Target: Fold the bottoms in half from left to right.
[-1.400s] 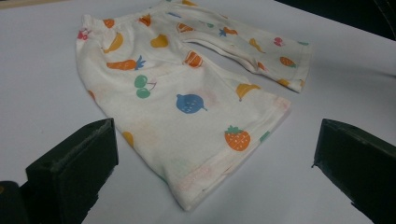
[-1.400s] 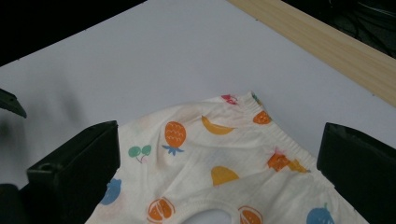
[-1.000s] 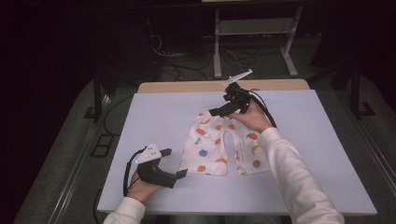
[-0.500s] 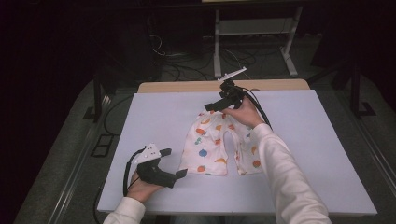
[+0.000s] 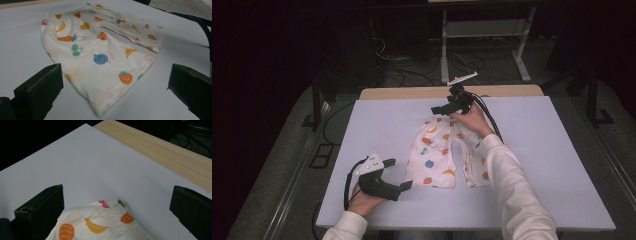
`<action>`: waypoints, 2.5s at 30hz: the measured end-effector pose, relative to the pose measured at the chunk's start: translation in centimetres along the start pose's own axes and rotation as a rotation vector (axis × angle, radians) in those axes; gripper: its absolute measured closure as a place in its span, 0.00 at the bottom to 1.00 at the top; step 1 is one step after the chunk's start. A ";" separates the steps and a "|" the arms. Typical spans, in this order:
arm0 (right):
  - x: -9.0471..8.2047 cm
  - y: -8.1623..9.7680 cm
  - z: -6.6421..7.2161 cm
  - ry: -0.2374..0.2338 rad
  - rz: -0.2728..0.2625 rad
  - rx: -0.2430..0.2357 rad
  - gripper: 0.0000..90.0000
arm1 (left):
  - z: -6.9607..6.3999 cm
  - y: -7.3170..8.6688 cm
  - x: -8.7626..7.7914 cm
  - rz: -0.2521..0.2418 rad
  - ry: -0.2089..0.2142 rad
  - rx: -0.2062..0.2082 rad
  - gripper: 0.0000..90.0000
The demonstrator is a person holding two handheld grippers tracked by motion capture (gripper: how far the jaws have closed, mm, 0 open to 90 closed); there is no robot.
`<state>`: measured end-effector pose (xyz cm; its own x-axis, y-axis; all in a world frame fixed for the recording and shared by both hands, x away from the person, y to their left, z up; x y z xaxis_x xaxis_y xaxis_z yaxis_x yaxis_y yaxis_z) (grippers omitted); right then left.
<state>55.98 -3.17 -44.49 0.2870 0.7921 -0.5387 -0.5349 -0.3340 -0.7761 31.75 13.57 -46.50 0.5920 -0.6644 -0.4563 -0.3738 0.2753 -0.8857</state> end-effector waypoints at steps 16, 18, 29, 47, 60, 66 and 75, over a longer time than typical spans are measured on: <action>2.7 1.9 -1.9 0.006 0.077 0.070 0.08 | 0.2 -0.1 0.1 -0.003 0.005 -0.007 0.00; 2.9 2.0 -1.9 -0.003 0.077 0.077 0.10 | 0.2 -0.1 0.1 -0.002 0.007 -0.006 0.00; 4.1 2.5 -1.8 -0.065 0.098 0.117 0.31 | 0.3 -0.1 0.0 -0.008 0.008 -0.015 0.00; 5.8 2.9 -0.7 -0.095 0.168 0.108 0.65 | 0.2 -0.2 0.0 -0.012 0.012 -0.014 0.00; 6.2 3.1 -1.0 0.009 0.194 0.129 0.90 | 0.2 -0.2 0.0 -0.013 0.011 -0.013 0.00; 6.0 3.2 -1.0 0.006 0.193 0.150 0.98 | 0.0 -0.1 0.1 -0.003 0.015 -0.017 0.00; 5.4 3.3 -0.2 0.025 0.172 0.149 0.98 | -0.3 -0.1 0.5 0.031 0.015 -0.015 0.00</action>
<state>55.94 -0.14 -50.03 0.1996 0.7166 -0.6683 -0.6889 -0.3824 -0.6158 31.81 12.99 -46.59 0.5691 -0.6659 -0.4824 -0.4025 0.2860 -0.8696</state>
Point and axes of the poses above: each handheld gripper's, and its own axes: x roughly forward along the jaws, y roughly out of its underside, z roughly to its left, the point moved 9 cm from there along x, roughly forward along the jaws, and after that the axes turned 9 degrees about -y, right-handed, at the moved point
